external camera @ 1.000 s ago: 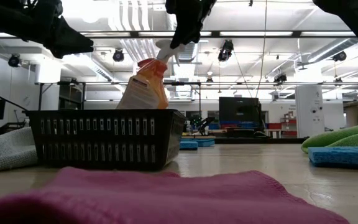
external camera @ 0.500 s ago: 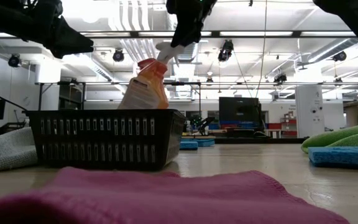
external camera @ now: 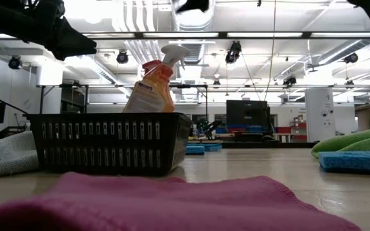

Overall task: Pick & Place Kitchen Items
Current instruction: Put the orange spray bottle into the gray bin

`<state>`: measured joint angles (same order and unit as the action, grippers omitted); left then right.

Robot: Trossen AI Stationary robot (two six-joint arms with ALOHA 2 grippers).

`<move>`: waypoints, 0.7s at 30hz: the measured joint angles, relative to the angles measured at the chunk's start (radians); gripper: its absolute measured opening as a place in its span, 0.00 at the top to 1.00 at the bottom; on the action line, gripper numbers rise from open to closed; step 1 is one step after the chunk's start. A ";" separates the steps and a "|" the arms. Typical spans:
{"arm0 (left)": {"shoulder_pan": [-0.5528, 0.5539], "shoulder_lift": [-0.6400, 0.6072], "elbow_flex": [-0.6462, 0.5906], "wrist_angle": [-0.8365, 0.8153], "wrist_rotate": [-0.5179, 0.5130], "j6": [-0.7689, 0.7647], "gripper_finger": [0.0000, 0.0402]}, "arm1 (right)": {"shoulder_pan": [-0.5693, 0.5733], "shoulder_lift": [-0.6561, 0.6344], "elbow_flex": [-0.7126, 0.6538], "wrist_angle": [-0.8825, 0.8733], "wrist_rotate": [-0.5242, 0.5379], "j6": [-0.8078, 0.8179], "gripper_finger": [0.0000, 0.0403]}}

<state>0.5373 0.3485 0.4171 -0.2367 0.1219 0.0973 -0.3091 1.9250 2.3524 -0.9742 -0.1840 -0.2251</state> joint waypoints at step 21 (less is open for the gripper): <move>0.000 -0.001 -0.020 0.034 0.000 0.002 0.46 | 0.099 0.025 -0.982 2.380 -0.178 0.295 0.30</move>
<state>0.5377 0.3477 0.3967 -0.2026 0.1220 0.0994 -0.2096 1.9496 1.3706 1.4057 -0.3622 0.0694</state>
